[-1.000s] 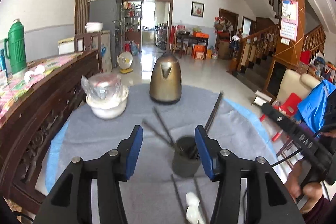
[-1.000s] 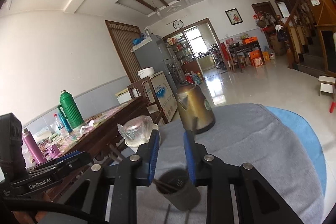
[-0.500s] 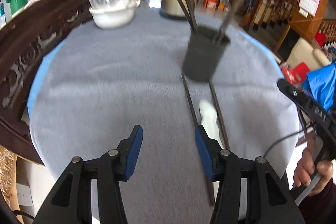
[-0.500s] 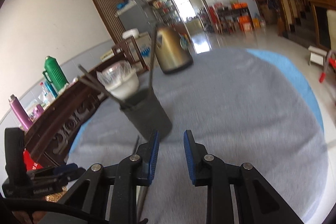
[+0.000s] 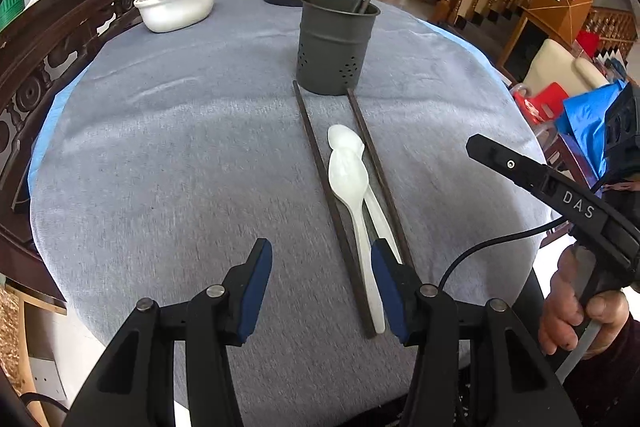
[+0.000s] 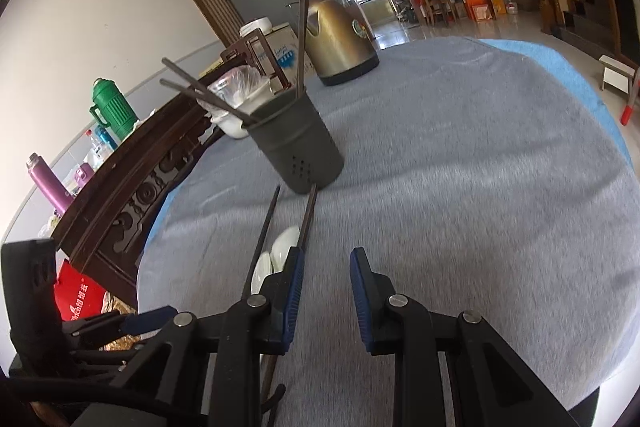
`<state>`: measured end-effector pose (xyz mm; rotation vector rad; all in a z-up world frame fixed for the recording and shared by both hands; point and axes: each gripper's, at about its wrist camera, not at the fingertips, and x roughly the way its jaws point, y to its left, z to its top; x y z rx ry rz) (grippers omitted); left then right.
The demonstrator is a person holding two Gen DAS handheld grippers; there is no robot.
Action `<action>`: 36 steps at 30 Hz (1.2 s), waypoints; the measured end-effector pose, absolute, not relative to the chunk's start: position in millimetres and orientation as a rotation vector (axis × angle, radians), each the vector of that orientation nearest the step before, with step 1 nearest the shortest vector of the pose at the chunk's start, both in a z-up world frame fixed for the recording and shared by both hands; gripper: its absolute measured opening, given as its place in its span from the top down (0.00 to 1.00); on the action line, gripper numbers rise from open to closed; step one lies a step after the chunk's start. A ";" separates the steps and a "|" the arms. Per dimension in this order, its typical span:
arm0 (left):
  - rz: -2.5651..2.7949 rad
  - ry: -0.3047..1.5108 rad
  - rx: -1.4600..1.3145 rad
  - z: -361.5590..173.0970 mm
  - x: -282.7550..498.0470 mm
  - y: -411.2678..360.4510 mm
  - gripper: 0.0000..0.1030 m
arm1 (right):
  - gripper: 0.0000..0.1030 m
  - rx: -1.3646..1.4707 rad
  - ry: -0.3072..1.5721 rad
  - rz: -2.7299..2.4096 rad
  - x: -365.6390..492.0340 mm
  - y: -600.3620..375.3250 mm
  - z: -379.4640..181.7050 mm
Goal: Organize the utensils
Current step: 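Lower the left gripper onto a white spoon and close on its handle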
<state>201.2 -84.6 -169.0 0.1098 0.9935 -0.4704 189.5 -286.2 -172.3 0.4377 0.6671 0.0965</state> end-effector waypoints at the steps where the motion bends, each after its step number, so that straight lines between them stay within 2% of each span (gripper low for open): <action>1: -0.466 0.998 0.113 -170.6 201.0 -84.7 0.49 | 0.74 0.432 0.670 0.094 188.2 -285.4 -173.3; 11: -0.478 1.014 0.151 -173.1 200.9 -98.3 0.50 | 0.74 0.453 0.661 0.100 186.2 -289.0 -173.5; 13: -0.490 1.019 0.151 -173.0 201.5 -101.2 0.61 | 0.74 0.463 0.655 0.097 183.8 -293.3 -173.3; 18: -0.543 1.033 0.151 -173.9 201.9 -112.6 0.81 | 0.74 0.490 0.639 0.091 176.5 -305.2 -173.9; 25: -0.561 1.118 0.111 -187.4 221.5 -121.6 0.85 | 0.74 0.516 0.612 0.079 162.0 -321.8 -170.5; 36: -0.544 1.186 0.138 -201.8 236.2 -133.2 0.86 | 0.74 0.565 0.604 0.047 148.7 -341.8 -175.6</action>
